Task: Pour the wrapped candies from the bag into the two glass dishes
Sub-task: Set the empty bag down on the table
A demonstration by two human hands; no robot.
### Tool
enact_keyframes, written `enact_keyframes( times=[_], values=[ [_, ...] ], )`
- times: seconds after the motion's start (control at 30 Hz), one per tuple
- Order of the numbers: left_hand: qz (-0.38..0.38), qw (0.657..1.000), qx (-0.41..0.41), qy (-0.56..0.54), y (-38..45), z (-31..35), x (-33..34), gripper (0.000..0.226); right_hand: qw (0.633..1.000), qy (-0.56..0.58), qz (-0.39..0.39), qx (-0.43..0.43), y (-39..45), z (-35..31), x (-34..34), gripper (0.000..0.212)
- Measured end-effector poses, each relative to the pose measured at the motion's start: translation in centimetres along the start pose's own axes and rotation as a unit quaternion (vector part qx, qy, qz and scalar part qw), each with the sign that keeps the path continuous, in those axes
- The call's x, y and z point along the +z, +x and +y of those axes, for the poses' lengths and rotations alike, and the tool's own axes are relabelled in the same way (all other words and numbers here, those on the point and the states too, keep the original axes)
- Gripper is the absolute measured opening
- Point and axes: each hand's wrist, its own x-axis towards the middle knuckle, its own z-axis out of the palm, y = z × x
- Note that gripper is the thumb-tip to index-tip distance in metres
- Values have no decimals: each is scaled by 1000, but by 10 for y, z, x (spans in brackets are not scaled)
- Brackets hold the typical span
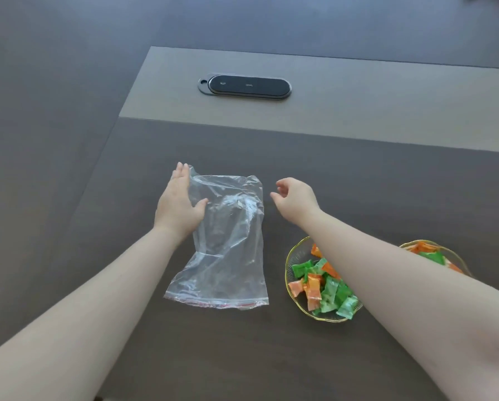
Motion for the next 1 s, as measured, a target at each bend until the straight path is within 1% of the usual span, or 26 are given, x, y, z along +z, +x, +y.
enact_keyframes(
  times=[0.07, 0.17, 0.27, 0.33, 0.37, 0.43, 0.53, 0.6, 0.73, 0.87, 0.93, 1.0],
  values=[
    [6, 999, 46, 17, -5, 14, 4, 60, 1000, -24, 7, -7, -8, 9, -14, 33],
    [-7, 994, 92, 64, -17, 42, 12, 40, 999, -38, 18, -5, -22, 28, -43, 29],
    [-22, 978, 143, 148, -31, 73, 22, 35, 998, -40, 37, 7, -41, 56, -76, 28],
    [-43, 974, 150, 167, -43, 95, 33, 36, 998, -40, 52, 18, -53, 80, -97, 28],
    [-63, 975, 135, 162, -50, 104, 41, 35, 997, -40, 58, 25, -59, 93, -107, 27],
    [-111, 980, 76, 148, -61, 120, 58, 34, 996, -39, 73, 46, -71, 119, -124, 27],
    [-171, 976, 5, 136, -71, 130, 88, 38, 991, -48, 95, 78, -87, 157, -146, 29],
    [-191, 973, -25, 125, -76, 131, 105, 44, 989, -60, 99, 95, -97, 180, -159, 32],
    [-245, 957, -60, 145, -84, 133, 130, 53, 982, -78, 93, 142, -111, 217, -175, 39],
    [-234, 952, -105, 166, -83, 134, 146, 58, 972, -78, 46, 217, -113, 236, -180, 50],
    [-221, 950, -127, 178, -82, 131, 150, 58, 968, -57, 29, 244, -111, 240, -181, 49],
    [-216, 948, -137, 190, -80, 129, 151, 50, 966, -35, 23, 256, -107, 244, -183, 43]
  ],
)
